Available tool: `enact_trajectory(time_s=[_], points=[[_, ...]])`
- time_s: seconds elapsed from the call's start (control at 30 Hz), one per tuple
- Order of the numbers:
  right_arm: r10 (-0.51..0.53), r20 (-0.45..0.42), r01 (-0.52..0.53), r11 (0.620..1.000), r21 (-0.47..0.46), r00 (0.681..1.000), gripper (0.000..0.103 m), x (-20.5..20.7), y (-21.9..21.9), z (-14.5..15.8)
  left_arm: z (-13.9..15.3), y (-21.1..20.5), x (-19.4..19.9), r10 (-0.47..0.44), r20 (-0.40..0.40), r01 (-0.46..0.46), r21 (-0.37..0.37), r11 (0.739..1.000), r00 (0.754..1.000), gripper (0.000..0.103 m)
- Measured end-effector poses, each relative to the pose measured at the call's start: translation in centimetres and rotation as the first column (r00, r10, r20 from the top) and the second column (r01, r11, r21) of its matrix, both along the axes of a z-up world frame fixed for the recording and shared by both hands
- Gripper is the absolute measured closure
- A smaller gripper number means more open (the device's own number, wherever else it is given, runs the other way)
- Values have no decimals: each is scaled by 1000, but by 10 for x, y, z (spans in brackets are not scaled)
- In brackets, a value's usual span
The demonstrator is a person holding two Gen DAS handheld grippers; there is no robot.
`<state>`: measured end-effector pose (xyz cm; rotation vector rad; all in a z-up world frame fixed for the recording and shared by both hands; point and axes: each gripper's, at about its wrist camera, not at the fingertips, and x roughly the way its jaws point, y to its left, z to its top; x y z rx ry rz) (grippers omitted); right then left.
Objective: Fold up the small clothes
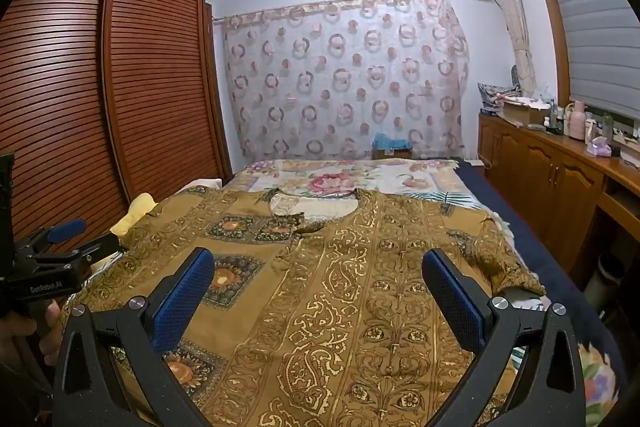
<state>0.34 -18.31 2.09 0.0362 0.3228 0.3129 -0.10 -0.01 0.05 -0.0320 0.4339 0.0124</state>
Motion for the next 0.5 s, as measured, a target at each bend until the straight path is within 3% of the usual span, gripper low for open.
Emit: enact_trajectory(time_s=[0.5], points=[[-4, -2, 4, 1000, 0, 1000, 0, -1, -1, -3, 8, 1, -1, 0, 5, 0, 2, 1000, 1000, 0]])
